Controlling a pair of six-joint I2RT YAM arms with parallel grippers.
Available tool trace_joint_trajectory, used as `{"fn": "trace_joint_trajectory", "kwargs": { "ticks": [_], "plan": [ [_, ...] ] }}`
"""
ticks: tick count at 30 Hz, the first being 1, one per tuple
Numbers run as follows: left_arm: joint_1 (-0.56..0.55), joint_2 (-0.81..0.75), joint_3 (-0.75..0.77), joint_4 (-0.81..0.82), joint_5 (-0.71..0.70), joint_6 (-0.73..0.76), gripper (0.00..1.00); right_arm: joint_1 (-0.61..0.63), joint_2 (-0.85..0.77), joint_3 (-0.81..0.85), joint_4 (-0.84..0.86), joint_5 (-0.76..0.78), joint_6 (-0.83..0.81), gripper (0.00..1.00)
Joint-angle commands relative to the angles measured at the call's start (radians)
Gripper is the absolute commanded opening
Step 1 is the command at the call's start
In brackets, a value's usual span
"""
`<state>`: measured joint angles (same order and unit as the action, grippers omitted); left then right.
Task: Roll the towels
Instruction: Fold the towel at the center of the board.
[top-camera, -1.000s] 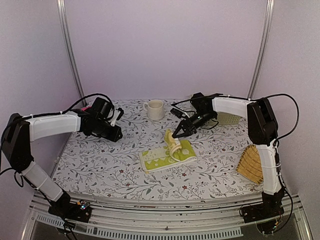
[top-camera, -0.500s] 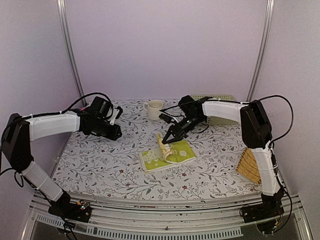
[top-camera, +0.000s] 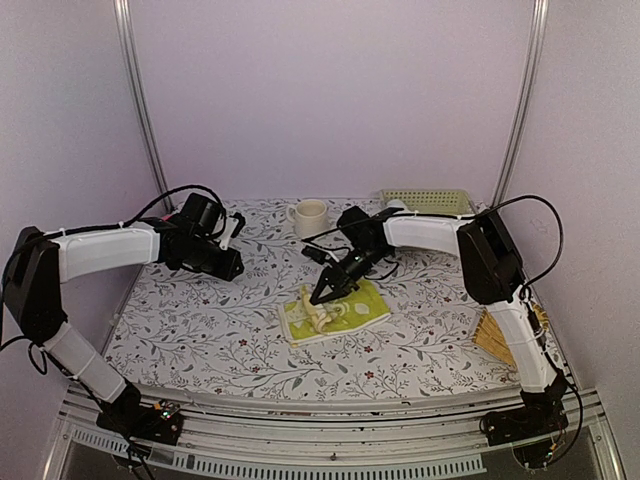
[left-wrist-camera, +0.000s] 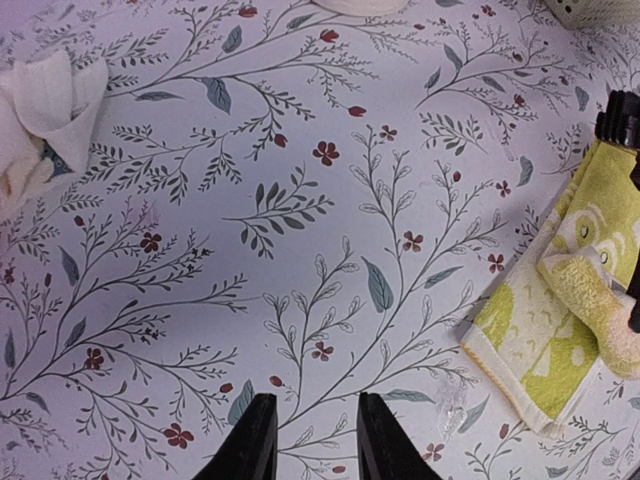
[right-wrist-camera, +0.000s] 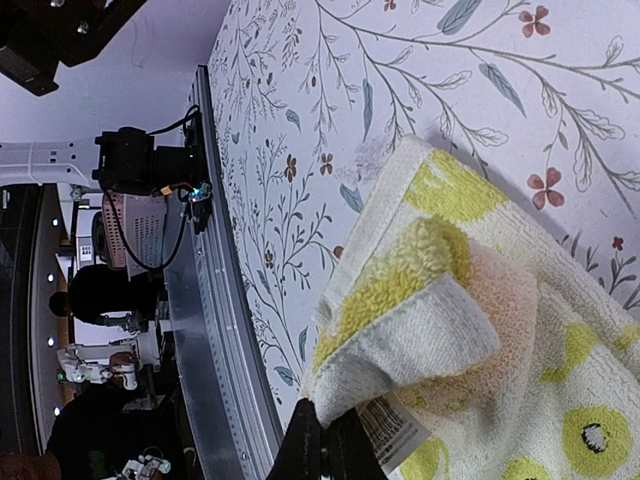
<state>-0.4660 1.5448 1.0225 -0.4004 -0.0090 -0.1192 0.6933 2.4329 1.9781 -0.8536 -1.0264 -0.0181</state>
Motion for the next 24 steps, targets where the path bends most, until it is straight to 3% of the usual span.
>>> {"fn": "trace_joint_trajectory", "kwargs": {
  "ticks": [1,19,24],
  "plan": [
    [0.013,-0.023,0.004,0.018,0.006,0.012,0.30,0.011,0.035,0.063,0.031,-0.012,0.048,0.03],
    [0.018,-0.010,0.011,0.015,0.004,0.010,0.30,0.061,0.098,0.120,0.084,-0.050,0.100,0.04],
    [0.018,-0.011,0.012,0.016,0.001,0.012,0.30,0.063,0.112,0.117,0.079,-0.057,0.097,0.12]
  ]
}}
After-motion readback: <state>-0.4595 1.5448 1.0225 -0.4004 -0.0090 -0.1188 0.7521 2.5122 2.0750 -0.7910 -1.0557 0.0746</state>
